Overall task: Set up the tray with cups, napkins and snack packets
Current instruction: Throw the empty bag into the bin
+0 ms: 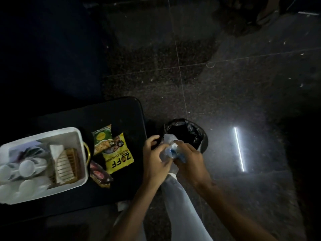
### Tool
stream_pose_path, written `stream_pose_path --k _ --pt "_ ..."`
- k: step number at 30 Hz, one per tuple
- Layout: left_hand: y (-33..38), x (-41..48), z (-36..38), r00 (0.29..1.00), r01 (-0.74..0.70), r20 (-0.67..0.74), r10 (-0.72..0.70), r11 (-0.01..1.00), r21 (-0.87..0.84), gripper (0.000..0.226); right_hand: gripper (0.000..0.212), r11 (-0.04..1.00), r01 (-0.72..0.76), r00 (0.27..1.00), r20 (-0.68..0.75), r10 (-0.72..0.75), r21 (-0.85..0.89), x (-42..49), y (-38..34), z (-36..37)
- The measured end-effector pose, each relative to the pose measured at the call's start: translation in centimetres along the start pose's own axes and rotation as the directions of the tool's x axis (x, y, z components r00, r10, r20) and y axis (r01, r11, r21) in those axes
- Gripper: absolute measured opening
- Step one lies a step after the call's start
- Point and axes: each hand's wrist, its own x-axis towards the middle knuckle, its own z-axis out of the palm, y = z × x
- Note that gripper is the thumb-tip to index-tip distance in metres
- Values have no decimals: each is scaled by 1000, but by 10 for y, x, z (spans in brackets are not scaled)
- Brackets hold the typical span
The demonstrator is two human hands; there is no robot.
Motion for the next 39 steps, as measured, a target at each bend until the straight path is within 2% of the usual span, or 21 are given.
stream_pose_path --k 2,4,7,10,13,14,21,25,29,32,34,37,39 --pt "-11 14 31 996 -8 -92 18 995 99 50 47 999 -7 999 -35 5 -41 18 34 14" --pt "-29 35 59 994 3 -108 11 992 125 54 42 998 3 999 -54 -7 -69 36 67 32" --pt "-62 76 94 999 21 33 -26 988 155 36 39 988 2 1000 -29 -6 -155 64 121 56" --pt "-100 111 129 985 12 165 -55 968 252 29 48 961 -44 993 95 72 -275 85 172 84" --pt "-132 131 163 973 18 216 -86 955 297 21 51 824 -38 992 80 101 -565 100 208 101" --pt "-142 134 173 969 31 224 -105 950 311 19 51 793 -52 992 61 112 -607 103 216 106" --pt "-180 134 220 913 43 367 -177 937 345 23 73 821 -146 962 113 247 -552 107 247 130" --pt "-185 126 221 858 21 470 -206 929 369 44 83 808 -217 926 146 348 -548 104 247 131" --pt "-181 120 208 828 -34 514 -224 895 444 68 79 802 -231 931 115 347 -551 93 230 129" --pt "-170 114 191 850 5 482 -212 919 395 68 77 810 -225 941 96 325 -541 84 211 126" --pt "-157 105 174 880 83 421 -217 946 315 64 68 839 -224 954 64 293 -496 78 190 125" --pt "-131 83 136 934 159 297 -200 975 155 58 46 896 -195 981 -57 188 -399 67 149 123" --pt "-115 61 103 969 134 205 -138 990 35 55 39 932 -136 986 -136 95 -335 58 116 121"
